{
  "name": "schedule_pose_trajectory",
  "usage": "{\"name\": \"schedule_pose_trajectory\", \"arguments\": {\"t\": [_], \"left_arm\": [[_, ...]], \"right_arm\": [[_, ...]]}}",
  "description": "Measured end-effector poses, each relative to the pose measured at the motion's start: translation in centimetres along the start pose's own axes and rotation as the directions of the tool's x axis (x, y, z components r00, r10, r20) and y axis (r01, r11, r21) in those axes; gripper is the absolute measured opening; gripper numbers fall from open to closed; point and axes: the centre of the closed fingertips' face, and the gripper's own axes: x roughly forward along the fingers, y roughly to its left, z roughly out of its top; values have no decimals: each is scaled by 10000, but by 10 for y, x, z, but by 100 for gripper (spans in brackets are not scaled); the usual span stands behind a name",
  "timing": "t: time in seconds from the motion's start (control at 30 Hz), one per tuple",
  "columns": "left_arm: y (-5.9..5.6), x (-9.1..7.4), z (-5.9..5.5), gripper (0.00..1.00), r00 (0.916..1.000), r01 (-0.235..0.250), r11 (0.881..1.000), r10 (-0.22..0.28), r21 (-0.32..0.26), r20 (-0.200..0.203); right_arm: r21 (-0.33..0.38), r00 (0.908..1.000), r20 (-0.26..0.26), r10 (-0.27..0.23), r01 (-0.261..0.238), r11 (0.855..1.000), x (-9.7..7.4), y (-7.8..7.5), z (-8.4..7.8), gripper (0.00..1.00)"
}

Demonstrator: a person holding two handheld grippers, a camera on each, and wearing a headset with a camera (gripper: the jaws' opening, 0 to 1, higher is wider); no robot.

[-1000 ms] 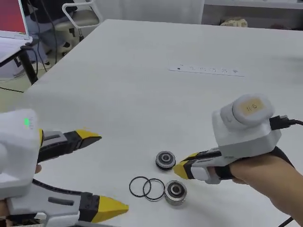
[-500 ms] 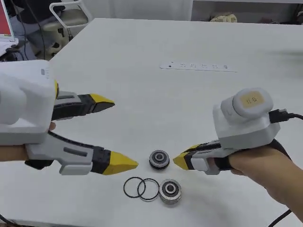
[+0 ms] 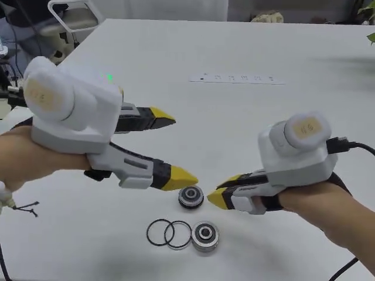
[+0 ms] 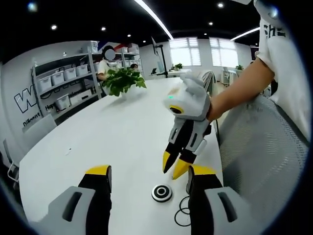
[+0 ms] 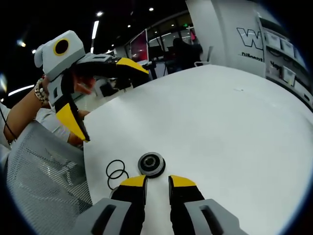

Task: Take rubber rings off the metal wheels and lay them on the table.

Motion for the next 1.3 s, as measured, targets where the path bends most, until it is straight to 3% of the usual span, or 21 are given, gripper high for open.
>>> {"name": "schedule_pose_trajectory", "arguments": {"t": [0.17, 0.33, 0.4, 0.57, 0.77, 1.0, 1.17, 1.3], "left_arm": [[6, 16, -11, 46, 9997, -27, 10000, 29, 68, -258], [0, 28, -28, 39, 9996, 37, 10000, -39, -78, -295], [-5, 31, -32, 37, 9999, 105, 9989, -110, -458, -103], [-16, 38, -55, 29, 9978, 325, 9967, -366, -741, -545], [-15, 41, -69, 23, 9961, 288, 9945, -370, -1009, -805], [-22, 42, -77, 11, 9926, 516, 9933, -624, -1036, -1042], [-23, 43, -83, 10, 9902, 539, 9931, -666, -1039, -1231], [-23, 43, -82, 8, 9910, 546, 9905, -692, -1259, -1144]], "right_arm": [[-101, 10000, -89, -4, 4, 9999, 2, -2, -4, 16], [-68, 10000, -43, -18, 18, 10000, 2, -4, -4, 16], [-18, 10000, 26, -2, 2, 10000, 2, -4, -4, 16], [56, 10000, 46, -6, 6, 10000, 3, -5, -4, 16], [55, 10000, 61, 13, -13, 10000, 4, -4, -4, 15], [-58, 10000, 28, 70, -70, 10000, 5, -3, -5, 15], [-143, 9999, -47, 116, -117, 9998, 7, -1, -7, 15], [-179, 9999, -39, 138, -139, 9997, 7, 0, -7, 15]]}}
